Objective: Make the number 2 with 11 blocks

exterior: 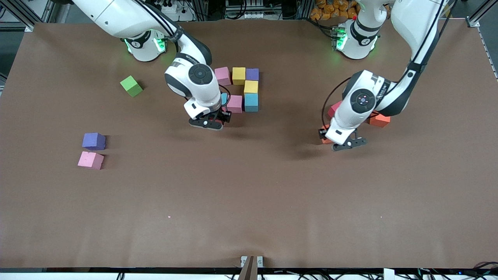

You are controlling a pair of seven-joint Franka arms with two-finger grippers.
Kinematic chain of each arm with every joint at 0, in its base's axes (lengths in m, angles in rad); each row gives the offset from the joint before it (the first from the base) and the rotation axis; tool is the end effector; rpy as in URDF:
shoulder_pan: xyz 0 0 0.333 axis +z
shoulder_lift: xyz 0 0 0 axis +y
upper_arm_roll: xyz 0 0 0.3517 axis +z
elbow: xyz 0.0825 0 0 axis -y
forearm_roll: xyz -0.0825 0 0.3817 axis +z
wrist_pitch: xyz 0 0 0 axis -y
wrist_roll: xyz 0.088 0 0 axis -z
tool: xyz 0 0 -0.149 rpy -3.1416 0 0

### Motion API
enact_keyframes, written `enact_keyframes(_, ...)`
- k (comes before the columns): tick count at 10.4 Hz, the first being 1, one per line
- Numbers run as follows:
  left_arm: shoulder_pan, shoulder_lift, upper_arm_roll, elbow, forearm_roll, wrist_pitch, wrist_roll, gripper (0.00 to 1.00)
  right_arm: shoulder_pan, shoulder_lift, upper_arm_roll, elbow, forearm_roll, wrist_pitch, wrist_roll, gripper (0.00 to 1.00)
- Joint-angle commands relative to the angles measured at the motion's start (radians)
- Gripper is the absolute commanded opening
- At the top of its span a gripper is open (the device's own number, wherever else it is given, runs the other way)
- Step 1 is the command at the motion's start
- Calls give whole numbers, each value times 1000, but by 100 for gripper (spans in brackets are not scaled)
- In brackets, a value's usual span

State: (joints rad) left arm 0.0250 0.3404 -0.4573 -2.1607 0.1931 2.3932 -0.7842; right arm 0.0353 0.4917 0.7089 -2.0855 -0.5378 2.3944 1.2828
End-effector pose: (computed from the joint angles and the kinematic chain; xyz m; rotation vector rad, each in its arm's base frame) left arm 0.5155 -0.2307 0.2414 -3.1025 -0.3480 0.1014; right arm 0.4493 0.3840 0.2270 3.0955 -0.2903 0.0448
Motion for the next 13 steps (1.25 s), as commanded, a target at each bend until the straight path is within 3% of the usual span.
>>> enact_keyframes(1, -93, 60, -20, 88, -26, -39, -128, 10, 12, 4, 6, -15, -59, 8, 56, 13)
enact_keyframes(4, -161, 91, -21, 131, -27, -39, -213, 10, 18, 37, 6, -15, -114, 40, 55, 10)
enact_keyframes(13, -166, 112, -23, 131, -29, -39, -219, 11, 11, 44, 27, -34, -136, 51, -23, 10)
